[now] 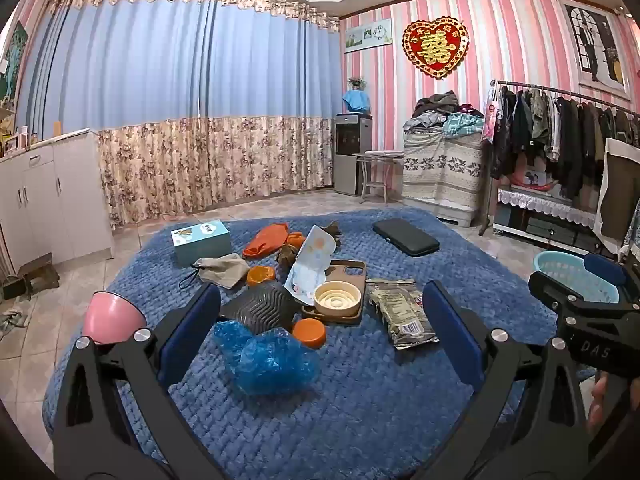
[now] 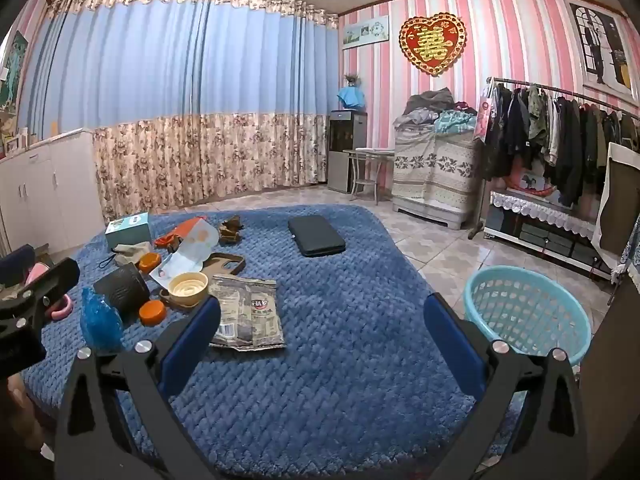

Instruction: Collect trash

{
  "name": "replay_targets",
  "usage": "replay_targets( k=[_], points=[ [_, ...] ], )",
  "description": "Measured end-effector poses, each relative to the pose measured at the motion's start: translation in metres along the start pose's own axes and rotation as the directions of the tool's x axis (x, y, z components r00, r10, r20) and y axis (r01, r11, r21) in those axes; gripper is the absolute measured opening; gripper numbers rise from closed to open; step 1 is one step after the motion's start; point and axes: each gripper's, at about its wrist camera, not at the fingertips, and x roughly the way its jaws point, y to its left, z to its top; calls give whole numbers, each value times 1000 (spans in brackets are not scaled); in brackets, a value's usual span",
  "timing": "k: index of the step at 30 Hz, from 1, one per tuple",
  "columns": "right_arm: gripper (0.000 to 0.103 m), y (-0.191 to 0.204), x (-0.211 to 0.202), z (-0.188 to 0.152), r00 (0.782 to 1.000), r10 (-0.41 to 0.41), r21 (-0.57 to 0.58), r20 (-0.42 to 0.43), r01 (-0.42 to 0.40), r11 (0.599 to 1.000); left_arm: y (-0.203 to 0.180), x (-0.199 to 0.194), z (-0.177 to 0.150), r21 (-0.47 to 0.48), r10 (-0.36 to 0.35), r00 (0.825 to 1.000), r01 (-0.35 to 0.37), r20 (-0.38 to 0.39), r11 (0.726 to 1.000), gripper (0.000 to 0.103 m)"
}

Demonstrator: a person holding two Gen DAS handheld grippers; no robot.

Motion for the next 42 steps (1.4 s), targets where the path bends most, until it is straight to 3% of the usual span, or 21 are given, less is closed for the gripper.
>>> replay_targets(
  k=[42],
  points=[
    [99,-5,-7,5,999,-15,13,38,14,1000,-4,0,-1,-1,0,1000,0,0,1000,98]
  ],
)
